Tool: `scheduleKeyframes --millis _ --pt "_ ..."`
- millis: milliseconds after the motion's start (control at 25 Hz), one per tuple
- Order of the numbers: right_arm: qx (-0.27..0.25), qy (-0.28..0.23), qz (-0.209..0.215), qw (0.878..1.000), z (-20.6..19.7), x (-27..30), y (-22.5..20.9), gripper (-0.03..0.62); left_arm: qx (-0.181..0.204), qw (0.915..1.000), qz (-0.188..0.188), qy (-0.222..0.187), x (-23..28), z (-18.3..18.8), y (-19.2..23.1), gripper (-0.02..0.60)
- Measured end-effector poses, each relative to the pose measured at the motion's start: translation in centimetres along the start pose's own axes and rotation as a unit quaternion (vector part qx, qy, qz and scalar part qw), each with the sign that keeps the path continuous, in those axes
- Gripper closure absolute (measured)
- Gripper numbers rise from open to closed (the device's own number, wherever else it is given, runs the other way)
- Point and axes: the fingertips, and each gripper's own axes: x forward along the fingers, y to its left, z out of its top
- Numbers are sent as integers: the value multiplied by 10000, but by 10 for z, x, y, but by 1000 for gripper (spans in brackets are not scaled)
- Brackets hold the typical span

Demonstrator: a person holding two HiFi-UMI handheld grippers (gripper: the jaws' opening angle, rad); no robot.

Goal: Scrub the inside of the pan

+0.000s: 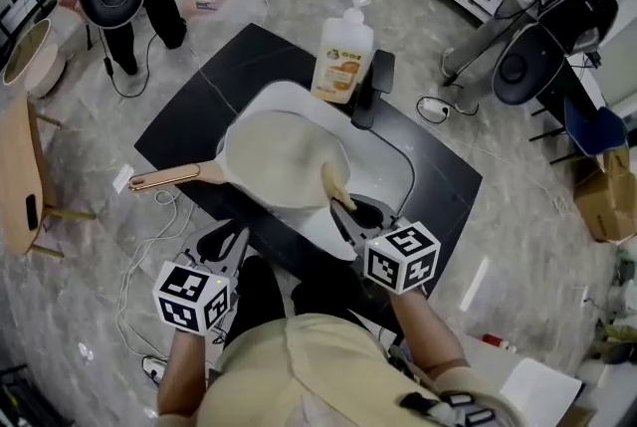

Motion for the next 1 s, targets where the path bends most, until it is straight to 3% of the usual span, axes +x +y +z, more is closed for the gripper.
scheduleKeyframes --millis 240,360,440,680,1000 --pt "226 221 -435 9986 14 43 -12 540 582 9957 -577 435 27 19 32 517" --pt "308 448 -738 9958 15 62 -20 540 730 9891 -1115 628 42 20 31 511" --pt "329 538 -816 9947 20 81 -23 540 846 9858 -1262 716 49 24 37 503" --pt "409 873 -1112 9891 21 121 -40 540 826 9822 -1479 809 66 28 49 465" --pt "411 1265 -773 9881 17 166 -64 540 760 9854 -1209 930 83 27 54 453"
